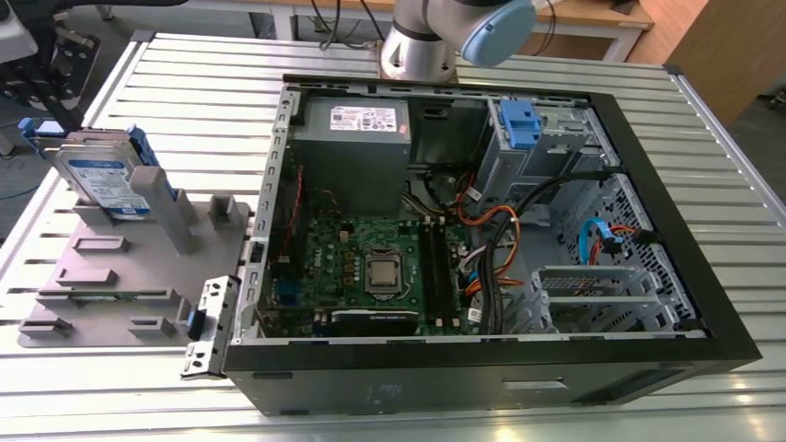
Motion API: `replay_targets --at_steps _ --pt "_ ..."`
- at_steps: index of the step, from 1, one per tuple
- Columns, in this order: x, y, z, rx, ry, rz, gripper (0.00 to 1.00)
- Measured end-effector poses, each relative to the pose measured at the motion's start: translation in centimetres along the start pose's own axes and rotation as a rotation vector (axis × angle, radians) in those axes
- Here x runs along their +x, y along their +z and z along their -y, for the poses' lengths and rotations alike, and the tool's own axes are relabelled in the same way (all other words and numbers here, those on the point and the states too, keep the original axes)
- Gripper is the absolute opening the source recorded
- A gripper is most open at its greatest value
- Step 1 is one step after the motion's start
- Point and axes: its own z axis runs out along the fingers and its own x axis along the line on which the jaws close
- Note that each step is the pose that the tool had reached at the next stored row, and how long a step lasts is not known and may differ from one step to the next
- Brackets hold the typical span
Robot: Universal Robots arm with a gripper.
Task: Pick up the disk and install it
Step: 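Pick up the disk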
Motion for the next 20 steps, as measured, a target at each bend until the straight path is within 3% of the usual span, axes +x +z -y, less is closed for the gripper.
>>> replay_targets --at_steps 5,20 --pt "0.0 0.01 0.0 -0.0013 -0.054 -0.0009 0.11" --pt "0.0 0.0 0.0 -0.0021 -0.089 -0.0016 0.11"
